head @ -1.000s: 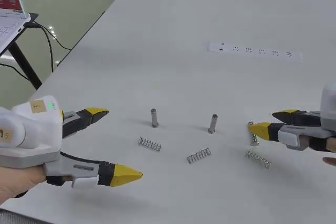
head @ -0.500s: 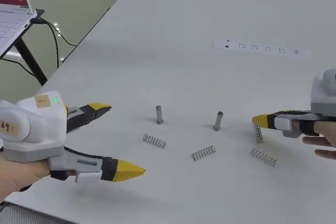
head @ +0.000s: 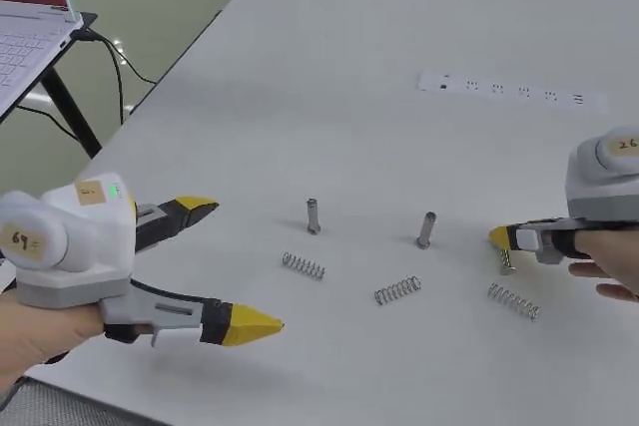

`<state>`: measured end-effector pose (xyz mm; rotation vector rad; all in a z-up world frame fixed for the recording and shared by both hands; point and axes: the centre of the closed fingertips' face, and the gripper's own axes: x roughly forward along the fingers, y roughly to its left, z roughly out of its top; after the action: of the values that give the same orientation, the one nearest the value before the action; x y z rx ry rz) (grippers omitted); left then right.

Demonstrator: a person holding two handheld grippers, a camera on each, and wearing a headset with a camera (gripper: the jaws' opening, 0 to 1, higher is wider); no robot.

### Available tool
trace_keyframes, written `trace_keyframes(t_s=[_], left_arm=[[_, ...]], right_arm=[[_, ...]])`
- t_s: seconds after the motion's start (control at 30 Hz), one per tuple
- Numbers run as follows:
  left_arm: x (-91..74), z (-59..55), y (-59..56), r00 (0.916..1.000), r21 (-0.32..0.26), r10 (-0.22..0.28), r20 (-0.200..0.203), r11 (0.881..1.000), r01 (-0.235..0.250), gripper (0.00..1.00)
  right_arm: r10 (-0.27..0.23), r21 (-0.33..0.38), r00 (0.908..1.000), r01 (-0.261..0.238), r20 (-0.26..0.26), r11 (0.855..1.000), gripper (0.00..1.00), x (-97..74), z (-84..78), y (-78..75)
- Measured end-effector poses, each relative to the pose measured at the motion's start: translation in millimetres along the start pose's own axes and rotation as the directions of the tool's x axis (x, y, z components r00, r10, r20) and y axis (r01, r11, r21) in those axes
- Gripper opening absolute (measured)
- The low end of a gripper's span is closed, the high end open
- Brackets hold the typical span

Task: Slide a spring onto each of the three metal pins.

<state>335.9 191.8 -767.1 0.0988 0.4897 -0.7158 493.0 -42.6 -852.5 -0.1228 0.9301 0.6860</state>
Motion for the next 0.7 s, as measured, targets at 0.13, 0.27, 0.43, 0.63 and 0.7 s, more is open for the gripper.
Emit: trace_keyframes(t_s=[0.13,0.27,0.43,0.63,0.7], left_arm=[[-1.8,-1.8,1.4,1.0,-0.005,0.008,-0.002,1.0,-0.008,0.98],[-1.5,-2.5,1.5,1.0,-0.008,0.01,-0.002,1.0,-0.01,0.98],[-0.2,-3.0,0.4,1.0,-0.01,0.007,-0.001,1.0,-0.007,0.97],[0.7,-5.2,-1.2,1.0,-0.013,0.003,-0.005,1.0,-0.003,0.97],[0.8,-5.4,-1.4,1.0,-0.014,0.002,-0.005,1.0,-0.003,0.97]], right_arm=[[-0.01,-0.019,0.9999,0.01,-0.005,1.0,0.1,1.6,0.6,2.4],[-0.031,-0.025,0.9993,0.031,-0.019,0.999,0.08,2.4,-0.9,1.8],[-0.045,-0.022,0.9986,0.044,-0.027,0.999,0.07,3.5,-0.9,2.5],[-0.053,-0.012,0.9977,0.053,-0.041,0.999,0.05,4.0,-1.5,1.0],[-0.052,-0.025,0.9977,0.051,-0.043,0.998,0.05,3.9,-1.9,1.0]])
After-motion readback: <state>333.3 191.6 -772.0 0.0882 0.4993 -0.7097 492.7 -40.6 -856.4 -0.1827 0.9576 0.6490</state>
